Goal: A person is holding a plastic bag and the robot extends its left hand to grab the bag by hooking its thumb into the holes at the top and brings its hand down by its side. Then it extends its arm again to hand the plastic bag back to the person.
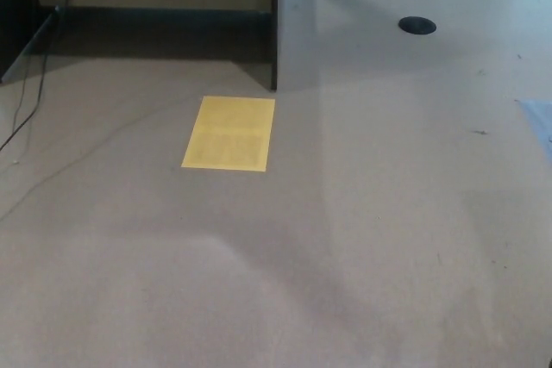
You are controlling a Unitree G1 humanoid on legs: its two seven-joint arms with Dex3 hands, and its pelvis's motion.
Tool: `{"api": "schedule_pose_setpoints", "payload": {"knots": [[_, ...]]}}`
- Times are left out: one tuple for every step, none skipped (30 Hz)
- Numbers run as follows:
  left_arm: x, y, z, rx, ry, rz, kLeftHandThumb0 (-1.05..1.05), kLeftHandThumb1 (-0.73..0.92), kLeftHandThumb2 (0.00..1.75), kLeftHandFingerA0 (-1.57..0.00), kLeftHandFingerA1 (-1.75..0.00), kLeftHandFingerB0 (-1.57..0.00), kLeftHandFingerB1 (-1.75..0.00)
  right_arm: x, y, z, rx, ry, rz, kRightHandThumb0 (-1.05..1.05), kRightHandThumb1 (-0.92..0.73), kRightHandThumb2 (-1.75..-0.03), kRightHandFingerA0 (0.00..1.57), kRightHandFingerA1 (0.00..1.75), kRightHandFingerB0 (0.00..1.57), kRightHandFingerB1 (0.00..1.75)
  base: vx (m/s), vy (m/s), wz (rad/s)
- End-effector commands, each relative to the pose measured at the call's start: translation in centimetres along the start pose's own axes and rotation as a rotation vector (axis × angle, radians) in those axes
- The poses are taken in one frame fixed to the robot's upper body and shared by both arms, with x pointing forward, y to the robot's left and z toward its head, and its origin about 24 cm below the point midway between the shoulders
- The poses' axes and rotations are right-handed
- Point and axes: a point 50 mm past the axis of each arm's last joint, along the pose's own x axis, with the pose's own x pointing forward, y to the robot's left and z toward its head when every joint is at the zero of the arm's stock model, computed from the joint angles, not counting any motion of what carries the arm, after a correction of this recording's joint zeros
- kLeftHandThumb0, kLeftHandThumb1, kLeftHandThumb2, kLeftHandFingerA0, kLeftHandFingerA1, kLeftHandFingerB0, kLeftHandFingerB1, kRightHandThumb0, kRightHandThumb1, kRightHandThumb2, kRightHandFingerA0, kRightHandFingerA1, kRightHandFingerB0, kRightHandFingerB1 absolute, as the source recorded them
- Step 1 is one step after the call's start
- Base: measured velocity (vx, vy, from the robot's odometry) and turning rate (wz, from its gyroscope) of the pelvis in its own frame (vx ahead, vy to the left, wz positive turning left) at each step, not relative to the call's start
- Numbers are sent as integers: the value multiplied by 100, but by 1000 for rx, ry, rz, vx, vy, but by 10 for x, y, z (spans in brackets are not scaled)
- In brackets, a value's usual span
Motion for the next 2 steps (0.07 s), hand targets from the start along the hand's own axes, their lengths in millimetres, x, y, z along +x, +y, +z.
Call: {"api": "schedule_pose_setpoints", "payload": {"knots": [[-2, 5, -2, -12, -6, 9, -41, 45, 68, -34, -45, -33, -41, -3, -4, -9, 0, 22, -6, -34, -69, -61, 72, 47, 60, 41, 0, 0, 0], [-2, 5, -2, -12, -6, 9, -41, 45, 68, -34, -45, -33, -41, -3, -4, -9, 0, 22, -6, -34, -69, -61, 72, 47, 60, 41, 0, 0, 0]]}}
